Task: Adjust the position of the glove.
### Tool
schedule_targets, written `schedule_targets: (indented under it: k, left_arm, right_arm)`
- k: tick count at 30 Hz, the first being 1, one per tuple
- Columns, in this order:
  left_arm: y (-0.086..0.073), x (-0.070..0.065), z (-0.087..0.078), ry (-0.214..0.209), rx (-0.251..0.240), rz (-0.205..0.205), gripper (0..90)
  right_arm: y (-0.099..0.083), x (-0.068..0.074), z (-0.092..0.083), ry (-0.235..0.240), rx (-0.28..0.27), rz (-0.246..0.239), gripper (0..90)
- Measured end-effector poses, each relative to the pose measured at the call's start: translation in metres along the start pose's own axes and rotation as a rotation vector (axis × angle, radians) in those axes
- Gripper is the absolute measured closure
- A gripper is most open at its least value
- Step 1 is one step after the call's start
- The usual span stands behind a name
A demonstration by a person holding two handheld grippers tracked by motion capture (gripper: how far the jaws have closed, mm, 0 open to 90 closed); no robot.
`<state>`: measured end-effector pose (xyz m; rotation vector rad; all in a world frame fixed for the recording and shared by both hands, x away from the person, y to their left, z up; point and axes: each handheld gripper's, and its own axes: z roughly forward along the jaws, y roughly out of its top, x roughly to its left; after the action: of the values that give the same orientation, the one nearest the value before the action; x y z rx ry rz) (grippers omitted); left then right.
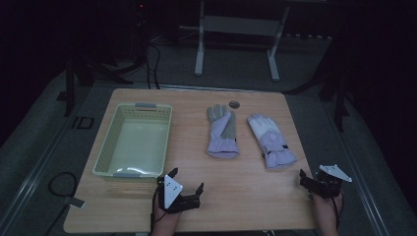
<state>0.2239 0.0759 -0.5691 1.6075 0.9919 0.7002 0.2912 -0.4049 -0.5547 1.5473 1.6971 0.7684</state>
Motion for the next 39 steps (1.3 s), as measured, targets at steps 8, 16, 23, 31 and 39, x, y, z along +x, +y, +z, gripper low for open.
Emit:
schedule_targets:
  k: [8,16,23,31,39]
  left_arm:
    - [0.001,0.0,0.001,-0.001,0.017,0.005,0.8]
    - [0.0,-0.003,0.0,0.004,0.012,0.03,0.8]
    - [0.0,-0.003,0.0,0.004,0.01,0.034,0.8]
    - [0.001,-0.003,0.001,0.001,0.017,0.034,0.8]
    - [0.001,-0.002,0.001,-0.001,0.019,0.03,0.8]
  right_arm:
    - [0.002,-0.001,0.0,0.018,0.018,0.017,12.0]
    - [0.02,-0.004,-0.007,0.088,0.059,0.032,11.0]
    - [0.048,-0.004,-0.015,0.095,0.085,0.019,15.2]
    - [0.08,0.004,-0.016,0.126,0.06,0.053,11.6]
    - [0.113,0.024,-0.02,0.201,0.019,0.029,18.1]
